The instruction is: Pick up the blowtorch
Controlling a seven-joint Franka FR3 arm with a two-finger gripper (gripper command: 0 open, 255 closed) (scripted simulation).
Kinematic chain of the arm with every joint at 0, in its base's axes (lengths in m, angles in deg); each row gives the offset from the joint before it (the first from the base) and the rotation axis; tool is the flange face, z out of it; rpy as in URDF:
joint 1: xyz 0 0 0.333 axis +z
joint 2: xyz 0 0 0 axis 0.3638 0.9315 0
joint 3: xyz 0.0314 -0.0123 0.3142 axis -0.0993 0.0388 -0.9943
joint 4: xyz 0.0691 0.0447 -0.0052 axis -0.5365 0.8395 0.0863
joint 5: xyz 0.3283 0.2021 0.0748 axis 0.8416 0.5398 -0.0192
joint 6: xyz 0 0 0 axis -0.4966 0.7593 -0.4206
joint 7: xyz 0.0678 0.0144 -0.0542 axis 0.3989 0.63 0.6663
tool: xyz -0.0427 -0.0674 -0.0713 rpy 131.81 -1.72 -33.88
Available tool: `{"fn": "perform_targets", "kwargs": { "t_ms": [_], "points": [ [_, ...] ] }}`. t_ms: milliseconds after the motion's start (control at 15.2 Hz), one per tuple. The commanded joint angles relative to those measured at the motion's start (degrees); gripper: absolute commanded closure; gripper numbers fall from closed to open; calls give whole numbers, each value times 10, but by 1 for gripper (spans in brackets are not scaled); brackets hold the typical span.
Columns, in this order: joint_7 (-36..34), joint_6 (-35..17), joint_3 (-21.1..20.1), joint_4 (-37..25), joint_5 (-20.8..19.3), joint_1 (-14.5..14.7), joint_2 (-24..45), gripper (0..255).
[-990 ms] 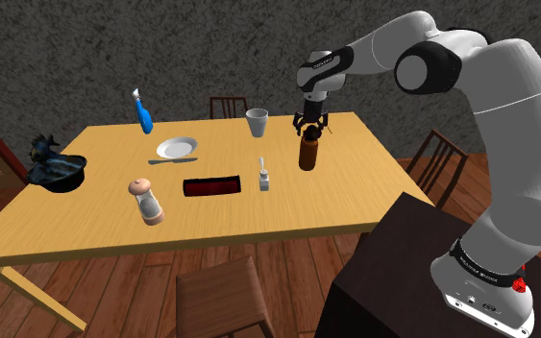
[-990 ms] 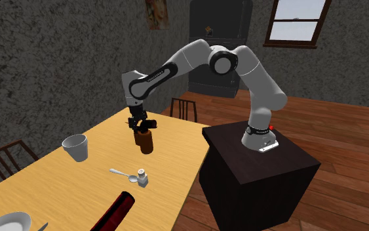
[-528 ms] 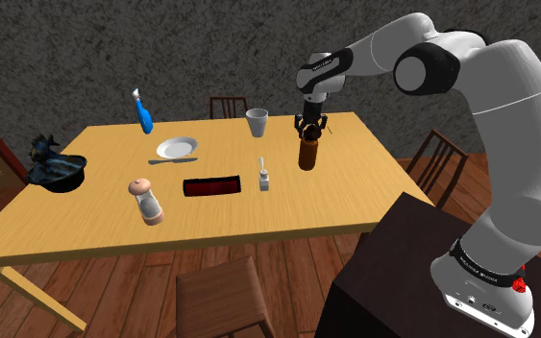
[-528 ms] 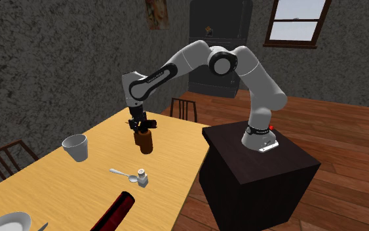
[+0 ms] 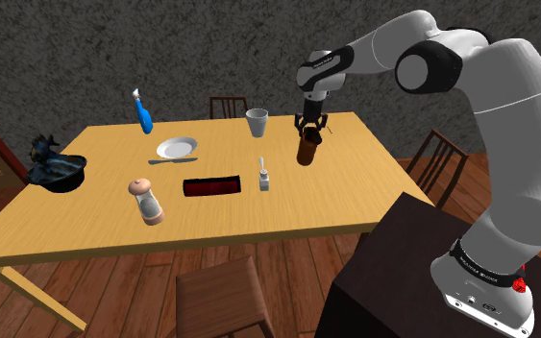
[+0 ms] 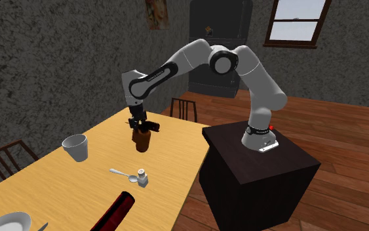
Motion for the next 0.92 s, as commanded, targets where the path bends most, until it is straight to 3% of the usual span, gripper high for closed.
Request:
{"fn": "perform_targets", "kwargs": {
  "t_ms": [0,858],
  "points": [
    [-1,11,1,-5,-1,0,-7,255],
    [-12,74,6,-33,-10,0,-43,255]
  ]
}}
